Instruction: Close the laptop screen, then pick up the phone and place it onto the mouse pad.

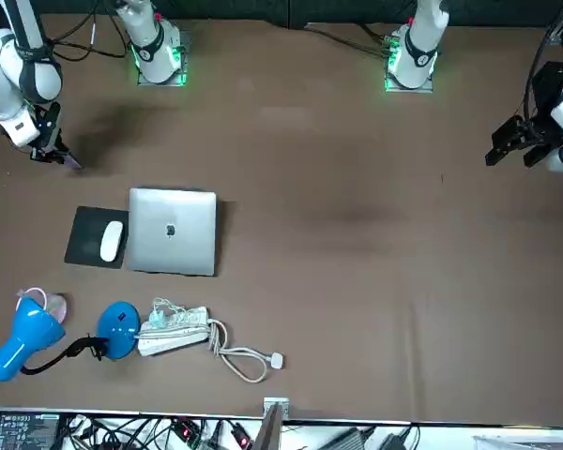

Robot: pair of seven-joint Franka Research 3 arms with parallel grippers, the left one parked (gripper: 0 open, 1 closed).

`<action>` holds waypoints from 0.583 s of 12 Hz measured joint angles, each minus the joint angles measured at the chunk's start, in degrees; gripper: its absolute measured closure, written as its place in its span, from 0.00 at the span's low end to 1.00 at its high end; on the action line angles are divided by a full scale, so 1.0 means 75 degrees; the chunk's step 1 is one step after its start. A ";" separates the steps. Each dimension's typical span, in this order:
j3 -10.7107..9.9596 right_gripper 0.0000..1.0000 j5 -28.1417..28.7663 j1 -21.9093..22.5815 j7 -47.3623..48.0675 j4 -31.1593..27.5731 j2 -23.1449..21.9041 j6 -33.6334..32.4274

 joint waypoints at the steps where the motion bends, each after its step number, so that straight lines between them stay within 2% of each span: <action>1: 0.0014 0.78 0.0007 0.0000 0.0000 0.0025 0.0000 -0.0037; 2: 0.0041 0.78 0.0077 0.0000 0.0000 0.0108 -0.0002 -0.0160; 4: 0.0166 0.78 0.0747 0.0080 -0.0116 0.0525 -0.0010 -0.0542; 7: 0.0322 0.78 0.1651 0.0873 -0.0182 0.1537 -0.0002 -0.0975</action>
